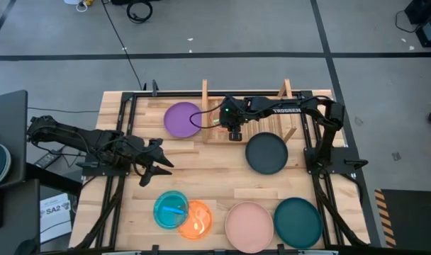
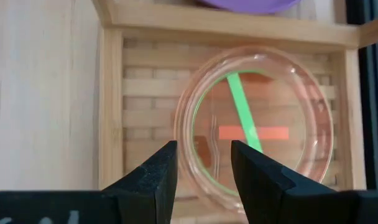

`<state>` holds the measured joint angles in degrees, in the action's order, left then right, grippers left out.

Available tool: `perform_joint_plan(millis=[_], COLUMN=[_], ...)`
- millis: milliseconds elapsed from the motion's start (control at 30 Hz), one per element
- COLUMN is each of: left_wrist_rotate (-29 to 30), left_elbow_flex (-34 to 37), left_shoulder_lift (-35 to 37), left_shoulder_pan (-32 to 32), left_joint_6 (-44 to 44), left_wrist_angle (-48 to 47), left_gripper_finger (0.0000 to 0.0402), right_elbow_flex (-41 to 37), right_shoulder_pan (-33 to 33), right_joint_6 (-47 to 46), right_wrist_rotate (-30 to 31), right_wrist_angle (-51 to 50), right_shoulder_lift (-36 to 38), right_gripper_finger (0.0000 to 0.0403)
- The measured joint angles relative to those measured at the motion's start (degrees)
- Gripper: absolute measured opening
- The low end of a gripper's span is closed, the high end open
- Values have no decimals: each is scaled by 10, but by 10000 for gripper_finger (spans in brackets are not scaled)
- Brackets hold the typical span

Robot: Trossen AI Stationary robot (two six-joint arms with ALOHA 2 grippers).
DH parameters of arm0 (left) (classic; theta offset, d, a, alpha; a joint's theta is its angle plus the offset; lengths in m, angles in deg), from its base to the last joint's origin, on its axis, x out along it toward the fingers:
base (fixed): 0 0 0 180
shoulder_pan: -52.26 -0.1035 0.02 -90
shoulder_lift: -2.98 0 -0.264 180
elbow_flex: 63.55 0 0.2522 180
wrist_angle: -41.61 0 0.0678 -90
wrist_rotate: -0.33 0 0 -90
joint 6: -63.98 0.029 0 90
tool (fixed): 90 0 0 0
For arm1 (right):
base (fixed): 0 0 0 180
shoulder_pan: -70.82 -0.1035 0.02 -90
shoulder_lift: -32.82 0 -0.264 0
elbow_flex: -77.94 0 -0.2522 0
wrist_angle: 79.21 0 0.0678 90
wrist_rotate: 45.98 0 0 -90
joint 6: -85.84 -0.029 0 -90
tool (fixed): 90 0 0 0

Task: Place and stack plates onto a shelf
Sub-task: Put the large black plate on the shelf

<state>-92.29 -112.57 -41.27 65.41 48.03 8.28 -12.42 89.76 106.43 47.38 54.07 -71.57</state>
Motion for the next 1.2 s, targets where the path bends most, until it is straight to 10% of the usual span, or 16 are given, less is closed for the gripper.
perform_joint_plan(millis=[1200], left_wrist_rotate=[0], left_elbow_flex=[0], left_shoulder_lift=[0], left_shoulder_pan=[0], left_joint_6=[0], left_wrist_angle=[0], left_gripper_finger=[146], right_elbow_flex=[-40], right_shoulder_pan=[0], right_joint_6=[16], right_wrist_rotate=[-49], right_wrist_angle=[-258], right_shoulder_lift=[146], right_gripper_finger=[154])
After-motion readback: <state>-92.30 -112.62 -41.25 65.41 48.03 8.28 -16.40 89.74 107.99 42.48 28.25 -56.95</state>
